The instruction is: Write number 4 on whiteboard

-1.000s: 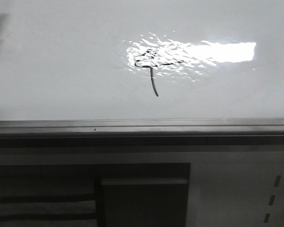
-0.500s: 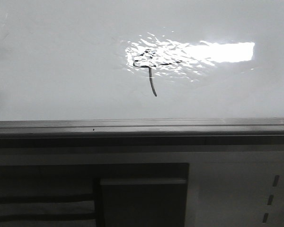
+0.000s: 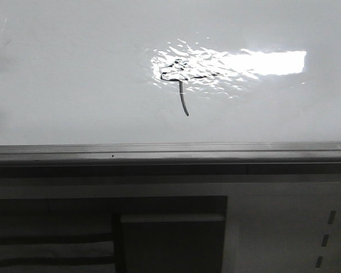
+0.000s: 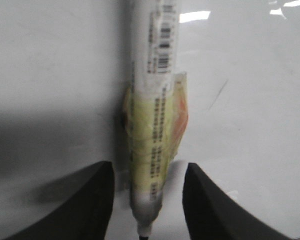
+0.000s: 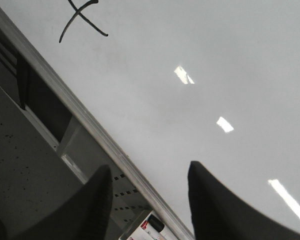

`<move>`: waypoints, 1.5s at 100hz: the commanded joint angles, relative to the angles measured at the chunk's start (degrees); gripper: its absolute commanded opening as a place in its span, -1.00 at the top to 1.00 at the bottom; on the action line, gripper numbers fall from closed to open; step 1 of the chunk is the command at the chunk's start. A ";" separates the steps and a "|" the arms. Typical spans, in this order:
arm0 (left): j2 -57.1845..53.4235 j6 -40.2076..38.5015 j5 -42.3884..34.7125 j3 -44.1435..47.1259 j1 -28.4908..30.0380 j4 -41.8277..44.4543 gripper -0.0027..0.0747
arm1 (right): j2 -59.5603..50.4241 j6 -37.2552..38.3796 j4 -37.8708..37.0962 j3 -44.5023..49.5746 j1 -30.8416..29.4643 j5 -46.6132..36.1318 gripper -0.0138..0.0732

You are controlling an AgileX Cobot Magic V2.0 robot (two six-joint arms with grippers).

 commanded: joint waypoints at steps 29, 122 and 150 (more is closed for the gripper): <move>-12.34 -0.08 10.32 -10.53 0.11 5.37 -0.04 | -0.53 20.77 -1.13 -1.33 -0.41 -2.54 0.06; -42.02 -0.08 -13.14 22.44 0.11 3.96 0.98 | -13.77 31.42 -3.06 24.49 -0.41 -31.54 0.85; -42.02 -0.08 -13.14 22.44 0.11 3.96 0.98 | -13.77 31.42 -3.06 24.49 -0.41 -31.54 0.85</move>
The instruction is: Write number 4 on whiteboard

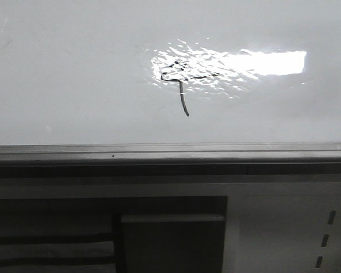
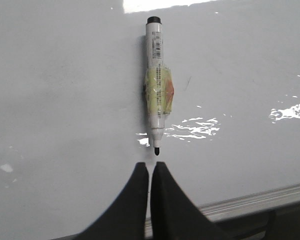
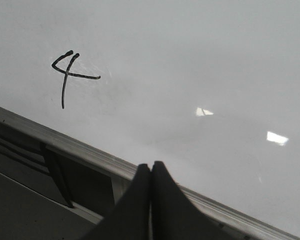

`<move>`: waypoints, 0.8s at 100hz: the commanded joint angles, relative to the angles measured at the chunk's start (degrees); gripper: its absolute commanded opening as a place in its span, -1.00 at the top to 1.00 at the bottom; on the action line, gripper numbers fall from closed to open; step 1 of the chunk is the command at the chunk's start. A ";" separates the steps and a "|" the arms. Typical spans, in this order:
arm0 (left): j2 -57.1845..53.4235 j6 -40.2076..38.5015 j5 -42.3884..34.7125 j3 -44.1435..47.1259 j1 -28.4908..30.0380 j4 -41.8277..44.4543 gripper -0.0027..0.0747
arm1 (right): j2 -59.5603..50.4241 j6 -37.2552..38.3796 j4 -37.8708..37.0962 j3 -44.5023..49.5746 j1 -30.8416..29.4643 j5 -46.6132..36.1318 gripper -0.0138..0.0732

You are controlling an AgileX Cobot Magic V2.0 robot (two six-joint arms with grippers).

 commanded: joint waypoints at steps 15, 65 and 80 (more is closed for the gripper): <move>-3.39 -0.08 -5.68 0.74 0.63 -0.59 0.98 | 0.10 0.12 -1.15 -1.54 -0.38 -4.60 0.85; -28.07 -0.08 -22.50 25.65 8.00 -1.23 0.98 | 0.10 0.12 -1.15 -1.54 -0.38 -4.60 0.85; -28.11 -0.08 -20.70 25.48 8.00 -1.32 0.98 | 0.21 0.12 -1.15 -1.54 -0.38 -4.34 0.85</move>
